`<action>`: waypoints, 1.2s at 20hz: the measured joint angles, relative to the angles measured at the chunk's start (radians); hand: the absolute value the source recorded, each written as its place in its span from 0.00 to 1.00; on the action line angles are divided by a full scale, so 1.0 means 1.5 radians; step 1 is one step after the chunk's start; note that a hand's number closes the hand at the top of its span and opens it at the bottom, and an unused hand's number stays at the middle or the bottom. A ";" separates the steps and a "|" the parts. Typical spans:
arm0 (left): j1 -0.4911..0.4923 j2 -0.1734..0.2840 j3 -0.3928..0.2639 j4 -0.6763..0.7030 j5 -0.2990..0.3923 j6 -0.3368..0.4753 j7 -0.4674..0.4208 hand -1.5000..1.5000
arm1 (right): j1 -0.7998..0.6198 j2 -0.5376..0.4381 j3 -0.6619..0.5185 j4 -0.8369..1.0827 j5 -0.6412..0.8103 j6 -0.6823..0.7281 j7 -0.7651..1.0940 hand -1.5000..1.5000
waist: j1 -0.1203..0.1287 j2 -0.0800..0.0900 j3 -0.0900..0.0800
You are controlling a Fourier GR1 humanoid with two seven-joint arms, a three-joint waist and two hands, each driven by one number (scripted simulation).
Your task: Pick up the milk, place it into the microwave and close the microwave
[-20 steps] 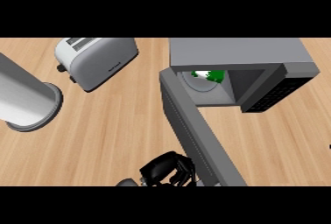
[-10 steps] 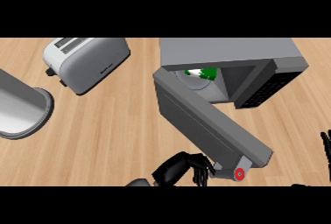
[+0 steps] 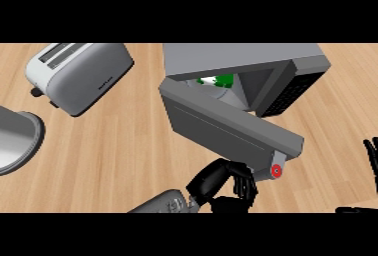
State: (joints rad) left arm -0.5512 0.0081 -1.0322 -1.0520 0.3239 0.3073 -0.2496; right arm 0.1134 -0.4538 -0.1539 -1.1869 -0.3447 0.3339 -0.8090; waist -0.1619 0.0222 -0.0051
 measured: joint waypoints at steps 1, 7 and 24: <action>-0.014 0.000 0.000 0.002 0.009 0.009 -0.001 1.00 | -0.004 -0.004 0.002 -0.006 -0.002 0.003 0.005 0.00 | -0.004 0.001 0.000; -0.096 0.001 0.015 0.019 0.050 0.061 -0.015 1.00 | -0.017 -0.028 0.015 -0.039 -0.012 0.022 0.031 0.00 | -0.037 0.007 0.000; -0.268 0.015 0.059 0.133 0.155 0.125 0.000 1.00 | -0.096 -0.062 0.034 -0.091 -0.065 0.066 0.087 0.00 | -0.115 0.037 0.004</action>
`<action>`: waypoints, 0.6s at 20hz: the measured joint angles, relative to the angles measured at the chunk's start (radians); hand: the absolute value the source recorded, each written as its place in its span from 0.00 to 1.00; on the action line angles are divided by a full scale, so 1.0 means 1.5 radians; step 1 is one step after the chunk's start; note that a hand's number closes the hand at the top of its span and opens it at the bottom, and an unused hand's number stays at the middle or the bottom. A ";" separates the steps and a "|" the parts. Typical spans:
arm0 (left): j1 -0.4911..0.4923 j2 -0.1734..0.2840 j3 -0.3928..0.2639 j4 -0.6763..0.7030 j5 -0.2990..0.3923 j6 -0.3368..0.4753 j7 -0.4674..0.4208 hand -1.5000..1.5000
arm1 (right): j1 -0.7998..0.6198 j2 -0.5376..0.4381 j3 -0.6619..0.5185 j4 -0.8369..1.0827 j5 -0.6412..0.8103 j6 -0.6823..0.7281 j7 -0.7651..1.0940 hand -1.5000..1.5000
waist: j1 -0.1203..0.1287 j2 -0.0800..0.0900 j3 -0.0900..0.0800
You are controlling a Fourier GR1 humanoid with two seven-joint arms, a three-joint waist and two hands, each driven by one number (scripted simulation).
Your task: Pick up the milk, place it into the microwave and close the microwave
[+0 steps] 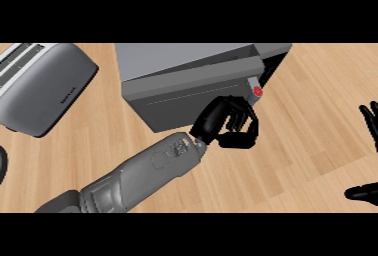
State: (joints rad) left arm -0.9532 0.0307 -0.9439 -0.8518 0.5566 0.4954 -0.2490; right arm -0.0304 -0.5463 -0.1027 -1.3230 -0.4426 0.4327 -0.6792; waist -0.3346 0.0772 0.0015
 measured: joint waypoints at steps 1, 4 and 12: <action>-0.006 0.001 0.003 0.008 0.006 0.003 0.002 1.00 | -0.003 -0.004 0.000 -0.002 -0.004 0.003 0.004 0.00 | -0.004 0.001 0.000; -0.023 0.005 0.010 0.027 0.022 0.012 0.006 1.00 | -0.018 -0.013 0.002 -0.010 -0.014 0.013 0.015 0.00 | -0.014 0.004 0.000; -0.045 0.010 0.010 0.041 0.054 0.034 0.001 1.00 | -0.052 -0.028 0.030 -0.036 -0.042 0.053 0.054 0.00 | -0.030 0.008 0.001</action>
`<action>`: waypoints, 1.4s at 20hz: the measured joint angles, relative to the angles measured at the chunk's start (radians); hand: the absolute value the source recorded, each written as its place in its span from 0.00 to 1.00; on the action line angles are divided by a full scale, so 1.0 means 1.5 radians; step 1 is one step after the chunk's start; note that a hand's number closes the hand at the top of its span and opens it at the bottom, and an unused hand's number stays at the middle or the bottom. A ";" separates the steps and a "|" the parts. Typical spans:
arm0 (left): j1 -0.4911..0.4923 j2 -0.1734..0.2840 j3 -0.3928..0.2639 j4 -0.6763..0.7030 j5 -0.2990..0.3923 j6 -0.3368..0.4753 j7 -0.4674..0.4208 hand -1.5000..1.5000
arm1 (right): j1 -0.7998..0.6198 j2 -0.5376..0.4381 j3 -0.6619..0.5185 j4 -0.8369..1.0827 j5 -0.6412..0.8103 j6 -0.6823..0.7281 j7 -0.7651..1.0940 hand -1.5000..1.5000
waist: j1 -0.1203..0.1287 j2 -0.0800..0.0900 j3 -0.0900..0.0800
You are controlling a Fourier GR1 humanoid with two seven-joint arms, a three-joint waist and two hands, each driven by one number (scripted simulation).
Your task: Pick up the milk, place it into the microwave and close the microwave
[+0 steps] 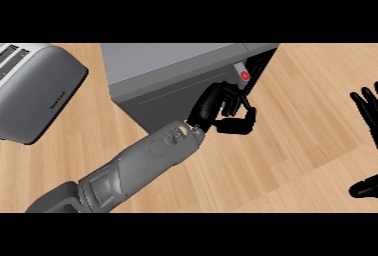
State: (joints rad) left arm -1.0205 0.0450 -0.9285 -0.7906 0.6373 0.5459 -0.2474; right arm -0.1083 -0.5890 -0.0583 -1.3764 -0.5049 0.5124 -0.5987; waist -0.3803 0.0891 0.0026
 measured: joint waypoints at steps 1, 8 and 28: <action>-0.001 0.001 -0.001 0.000 0.003 0.003 -0.001 1.00 | -0.003 -0.002 0.005 -0.003 -0.003 0.005 0.006 0.00 | -0.001 0.000 0.000; -0.002 0.004 -0.008 0.001 0.025 0.021 -0.004 1.00 | -0.034 -0.034 0.044 -0.053 0.006 0.046 0.036 1.00 | -0.009 -0.002 0.000; -0.001 0.016 -0.017 0.006 0.070 0.071 -0.030 1.00 | -0.060 -0.060 0.139 -0.224 -0.009 0.090 0.101 1.00 | -0.042 -0.010 0.001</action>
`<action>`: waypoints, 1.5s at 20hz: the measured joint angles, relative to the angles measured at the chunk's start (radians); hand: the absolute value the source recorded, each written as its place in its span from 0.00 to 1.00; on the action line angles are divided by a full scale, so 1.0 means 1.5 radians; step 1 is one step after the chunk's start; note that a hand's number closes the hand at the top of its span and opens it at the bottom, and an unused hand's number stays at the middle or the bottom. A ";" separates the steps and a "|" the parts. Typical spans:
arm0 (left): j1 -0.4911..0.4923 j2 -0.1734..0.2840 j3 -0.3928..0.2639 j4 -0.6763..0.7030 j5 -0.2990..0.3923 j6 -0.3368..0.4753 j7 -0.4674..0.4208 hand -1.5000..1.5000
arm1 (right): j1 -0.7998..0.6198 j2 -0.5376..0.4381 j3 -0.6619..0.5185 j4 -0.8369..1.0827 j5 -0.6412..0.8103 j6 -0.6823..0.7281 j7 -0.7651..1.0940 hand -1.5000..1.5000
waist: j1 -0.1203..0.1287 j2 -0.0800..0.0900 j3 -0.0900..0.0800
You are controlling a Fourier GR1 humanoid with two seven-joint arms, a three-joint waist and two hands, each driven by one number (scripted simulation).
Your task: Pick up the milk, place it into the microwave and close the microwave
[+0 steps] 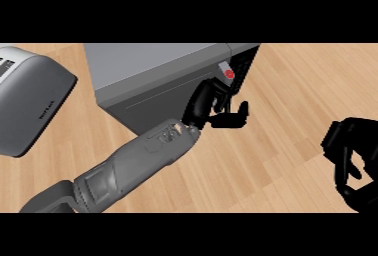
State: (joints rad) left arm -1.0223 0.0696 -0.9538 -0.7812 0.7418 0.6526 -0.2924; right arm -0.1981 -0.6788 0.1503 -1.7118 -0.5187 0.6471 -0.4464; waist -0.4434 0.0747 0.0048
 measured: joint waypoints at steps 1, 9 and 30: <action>0.001 0.001 -0.001 -0.001 0.002 0.003 -0.001 1.00 | 0.001 0.000 0.003 -0.006 -0.001 0.001 0.002 1.00 | -0.001 0.000 0.000; 0.006 0.007 -0.005 -0.004 0.010 0.027 -0.015 1.00 | 0.008 -0.001 0.019 -0.047 -0.013 0.003 0.015 1.00 | -0.012 -0.001 0.000; 0.041 -0.048 0.108 -0.036 0.258 -0.160 0.012 1.00 | 0.138 0.026 0.145 -0.165 -0.005 -0.012 0.069 1.00 | 0.057 0.006 -0.006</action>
State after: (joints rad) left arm -0.9609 -0.0020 -0.7920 -0.8353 1.1294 0.4120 -0.2743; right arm 0.0083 -0.6396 0.3675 -1.9586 -0.5264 0.6286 -0.3429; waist -0.3572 0.0837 -0.0041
